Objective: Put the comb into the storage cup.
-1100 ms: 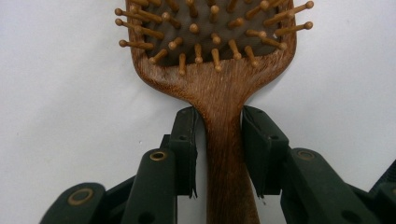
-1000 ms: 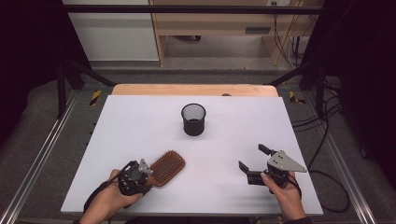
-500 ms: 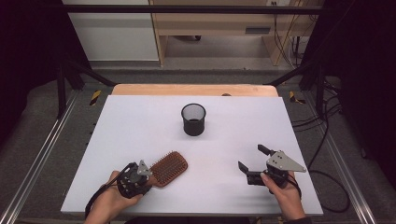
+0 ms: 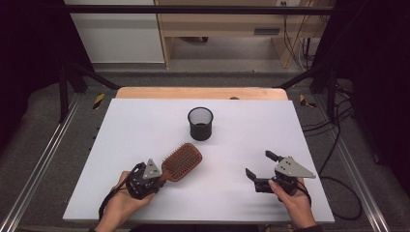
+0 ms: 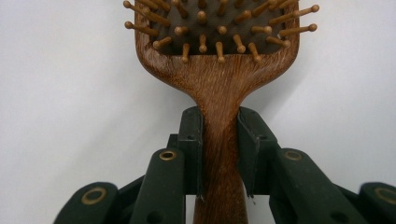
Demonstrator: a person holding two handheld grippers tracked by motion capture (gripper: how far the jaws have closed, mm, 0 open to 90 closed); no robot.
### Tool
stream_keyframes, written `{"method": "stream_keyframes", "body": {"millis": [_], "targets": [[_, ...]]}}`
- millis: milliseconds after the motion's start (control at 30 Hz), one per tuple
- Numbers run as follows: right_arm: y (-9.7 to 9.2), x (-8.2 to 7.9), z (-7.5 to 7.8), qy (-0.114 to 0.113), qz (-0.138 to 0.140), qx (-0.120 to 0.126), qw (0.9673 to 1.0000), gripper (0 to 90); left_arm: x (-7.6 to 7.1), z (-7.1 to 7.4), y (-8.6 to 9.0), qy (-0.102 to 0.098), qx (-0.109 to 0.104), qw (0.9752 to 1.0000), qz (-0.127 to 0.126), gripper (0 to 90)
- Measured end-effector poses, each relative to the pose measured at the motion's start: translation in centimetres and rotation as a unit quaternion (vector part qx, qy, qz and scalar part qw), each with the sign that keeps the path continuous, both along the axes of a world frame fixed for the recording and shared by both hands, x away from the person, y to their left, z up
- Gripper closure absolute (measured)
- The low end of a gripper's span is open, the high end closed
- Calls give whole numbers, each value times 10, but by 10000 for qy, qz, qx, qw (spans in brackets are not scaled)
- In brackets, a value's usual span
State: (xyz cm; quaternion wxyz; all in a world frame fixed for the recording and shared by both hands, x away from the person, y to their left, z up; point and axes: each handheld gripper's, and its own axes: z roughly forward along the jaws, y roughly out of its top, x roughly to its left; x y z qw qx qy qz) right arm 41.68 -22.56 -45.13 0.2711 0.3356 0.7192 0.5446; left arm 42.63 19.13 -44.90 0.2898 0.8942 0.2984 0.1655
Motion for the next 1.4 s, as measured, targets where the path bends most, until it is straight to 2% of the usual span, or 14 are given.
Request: {"method": "stream_keyframes", "body": {"millis": [67,167,333,433,600,767,833,1033,1167,1400], "targets": [[2,0,1,27,-3,42,10000,49,4,0,-6,-108,-82,9999,-9,728],[5,0,2,61,-3,149,9999,51,6,0,-12,-280,-72,9996,-22,728],[18,3,0,265,-34,199,9994,61,9,-4,-16,-265,-168,9995,85,728],[26,6,0,291,-11,207,9994,67,9,-4,-18,-290,-198,9993,111,728],[36,10,0,340,-4,393,9986,72,6,-5,-21,-415,-234,9988,81,729],[47,14,-1,369,105,613,9974,90,0,-5,-24,-454,-280,9986,59,728],[51,16,-1,427,154,775,9960,87,-2,-3,-25,-491,-324,9982,65,728],[66,23,0,649,346,1056,9917,51,-4,1,-26,-624,-515,9967,104,729],[77,28,1,855,472,1198,9880,45,-7,0,-26,-719,-500,9961,131,729],[95,25,4,997,750,1463,9813,41,-12,1,-29,-847,-544,9949,69,728]]}}
